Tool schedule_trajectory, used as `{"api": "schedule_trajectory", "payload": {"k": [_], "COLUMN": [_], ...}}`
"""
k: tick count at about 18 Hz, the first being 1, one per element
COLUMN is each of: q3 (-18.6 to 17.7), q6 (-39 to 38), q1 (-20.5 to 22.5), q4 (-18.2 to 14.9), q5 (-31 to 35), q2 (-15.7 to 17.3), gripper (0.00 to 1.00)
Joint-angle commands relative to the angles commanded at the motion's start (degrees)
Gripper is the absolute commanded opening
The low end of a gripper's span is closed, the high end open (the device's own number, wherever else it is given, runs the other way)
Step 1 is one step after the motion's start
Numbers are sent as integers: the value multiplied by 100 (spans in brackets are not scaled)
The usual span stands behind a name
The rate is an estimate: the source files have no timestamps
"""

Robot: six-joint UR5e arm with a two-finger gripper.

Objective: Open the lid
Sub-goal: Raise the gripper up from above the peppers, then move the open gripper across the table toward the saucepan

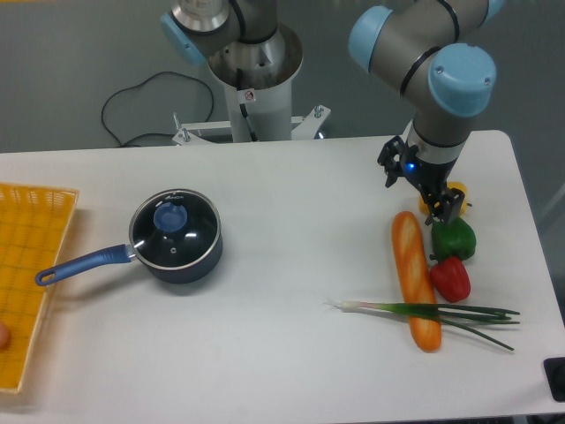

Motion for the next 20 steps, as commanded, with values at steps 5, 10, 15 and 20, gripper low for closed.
{"api": "schedule_trajectory", "payload": {"k": [5, 10, 15, 20], "q3": [0, -175, -800, -1142], "q6": [18, -394, -607, -607], "q1": [0, -26, -44, -166], "q4": [9, 218, 817, 800], "q5": [9, -26, -26, -53], "q2": [0, 105, 474, 773], "gripper": [100, 100, 100, 100]}}
